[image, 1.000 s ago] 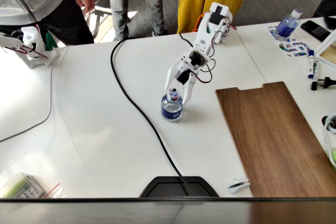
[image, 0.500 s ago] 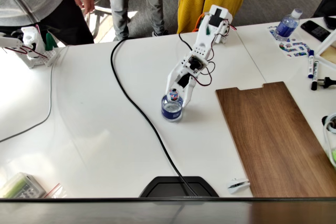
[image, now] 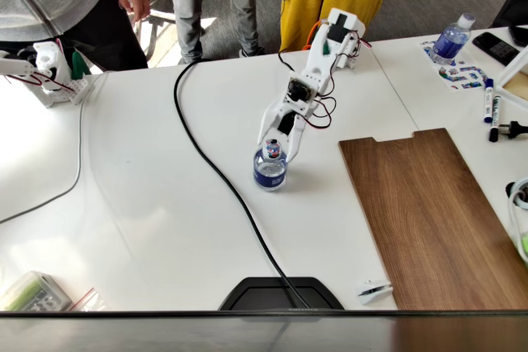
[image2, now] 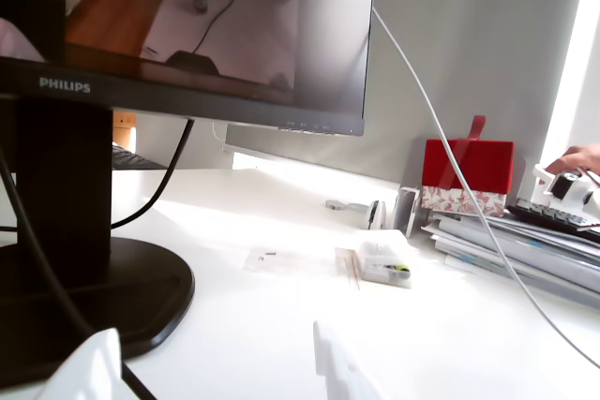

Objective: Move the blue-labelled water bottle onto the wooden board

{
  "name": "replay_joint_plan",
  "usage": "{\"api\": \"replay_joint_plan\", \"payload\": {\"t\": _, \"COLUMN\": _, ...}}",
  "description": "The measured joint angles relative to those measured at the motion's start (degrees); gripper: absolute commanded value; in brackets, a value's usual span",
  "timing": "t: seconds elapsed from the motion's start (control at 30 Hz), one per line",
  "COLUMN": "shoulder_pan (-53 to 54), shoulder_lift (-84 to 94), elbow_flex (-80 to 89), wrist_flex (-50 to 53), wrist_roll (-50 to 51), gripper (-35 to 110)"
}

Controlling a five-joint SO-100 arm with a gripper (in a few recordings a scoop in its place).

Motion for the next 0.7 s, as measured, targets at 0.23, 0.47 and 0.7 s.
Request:
{"api": "replay_joint_plan", "payload": {"t": 0.23, "shoulder_pan": 0.26, "shoulder_lift": -2.72, "elbow_flex": -0.44, "wrist_flex": -0.26, "wrist_roll": -0.97, "gripper": 27}}
{"api": "replay_joint_plan", "payload": {"t": 0.47, "shoulder_pan": 0.62, "shoulder_lift": -4.04, "elbow_flex": -0.35, "wrist_flex": -0.97, "wrist_roll": -2.02, "gripper": 27}}
{"api": "replay_joint_plan", "payload": {"t": 0.7, "shoulder_pan": 1.14, "shoulder_lift": -4.04, "elbow_flex": -0.35, "wrist_flex": -0.97, "wrist_roll": -2.02, "gripper": 25}}
